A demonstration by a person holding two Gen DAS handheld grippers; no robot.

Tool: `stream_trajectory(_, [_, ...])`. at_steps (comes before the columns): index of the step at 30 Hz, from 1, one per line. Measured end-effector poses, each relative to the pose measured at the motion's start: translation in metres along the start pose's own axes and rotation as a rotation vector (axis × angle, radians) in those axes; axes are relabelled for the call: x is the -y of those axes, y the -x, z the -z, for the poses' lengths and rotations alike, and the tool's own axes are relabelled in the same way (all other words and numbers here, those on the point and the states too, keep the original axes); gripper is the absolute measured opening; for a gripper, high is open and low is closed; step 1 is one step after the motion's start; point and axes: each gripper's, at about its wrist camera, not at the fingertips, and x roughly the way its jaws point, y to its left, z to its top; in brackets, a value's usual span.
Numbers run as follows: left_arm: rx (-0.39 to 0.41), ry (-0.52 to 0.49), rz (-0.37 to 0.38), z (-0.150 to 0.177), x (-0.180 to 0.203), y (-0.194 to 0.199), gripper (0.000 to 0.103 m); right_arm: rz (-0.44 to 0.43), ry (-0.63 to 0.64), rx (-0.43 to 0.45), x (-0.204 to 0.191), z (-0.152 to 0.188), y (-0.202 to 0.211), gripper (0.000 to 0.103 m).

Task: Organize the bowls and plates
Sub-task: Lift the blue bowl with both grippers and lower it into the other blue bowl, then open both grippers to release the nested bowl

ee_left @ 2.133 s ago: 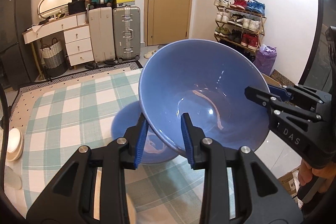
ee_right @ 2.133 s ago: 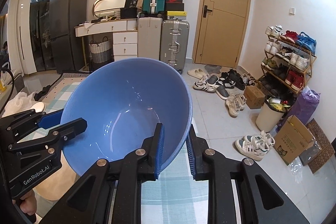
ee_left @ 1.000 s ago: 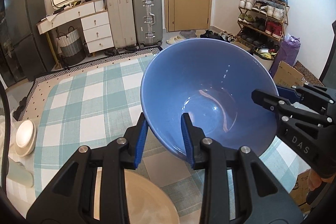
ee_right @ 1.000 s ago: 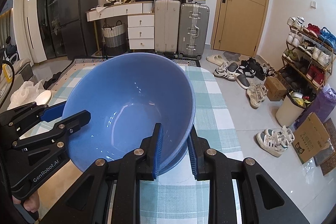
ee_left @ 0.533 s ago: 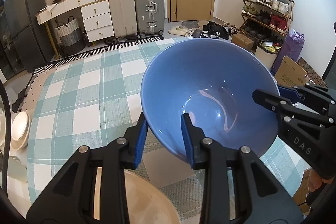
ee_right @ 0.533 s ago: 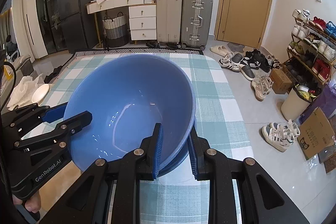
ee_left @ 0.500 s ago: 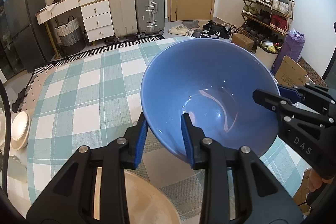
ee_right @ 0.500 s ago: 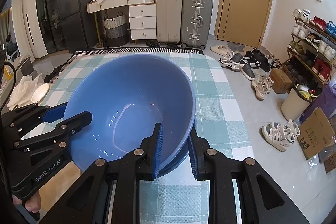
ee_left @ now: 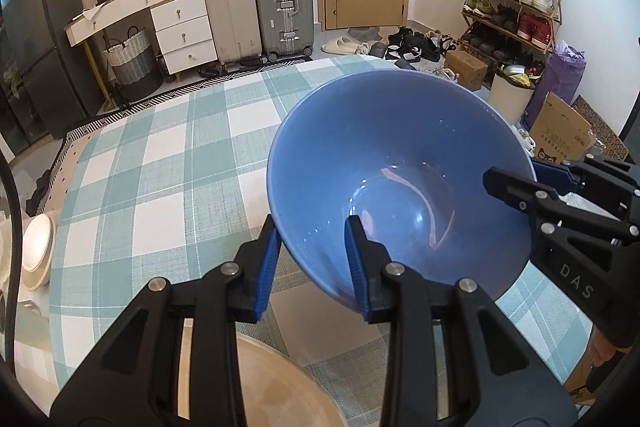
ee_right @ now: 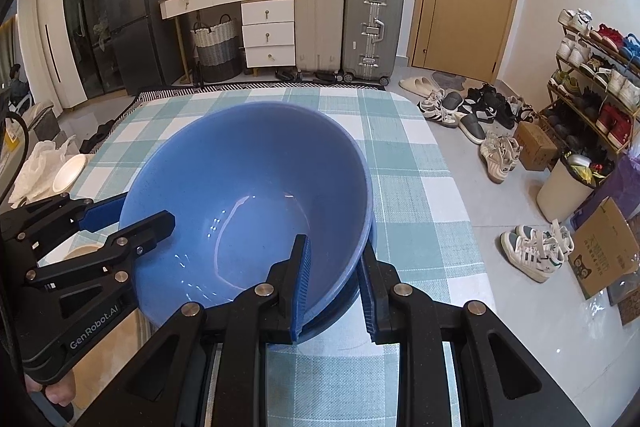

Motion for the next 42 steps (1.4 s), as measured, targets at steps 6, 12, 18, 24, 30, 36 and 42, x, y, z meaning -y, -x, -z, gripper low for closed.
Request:
stream_trajectory(6, [-0.018,-0.018,-0.008,0.0,0.0,-0.011,0.029,0.001,-0.002,-0.009,0.001,0.002,-0.006,0.023])
stream_trajectory(12, [-0.035,-0.037,-0.027,0.004,0.002,-0.025,0.029,0.014,0.012,-0.008,-0.001,0.004,-0.008,0.024])
stream_trajectory(18, [-0.034,-0.064,-0.056,0.002,0.002,-0.036,0.029,0.046,0.056,-0.002,-0.008,0.009,-0.01,0.028])
stream_trajectory(24, [-0.052,-0.072,-0.043,0.001,0.003,-0.04,0.034,0.048,0.071,-0.01,-0.009,0.009,-0.011,0.03])
stream_trajectory(30, [-0.056,-0.068,-0.03,0.0,0.003,-0.044,0.038,0.055,0.11,-0.016,-0.014,0.007,-0.014,0.041])
stream_trajectory(36, [-0.068,-0.061,0.022,0.003,0.002,-0.043,0.051,0.023,0.116,-0.016,-0.014,0.008,-0.013,0.05])
stream_trajectory(42, [-0.071,-0.06,0.006,0.006,0.001,-0.041,0.066,0.017,0.103,-0.02,-0.009,0.011,-0.014,0.051])
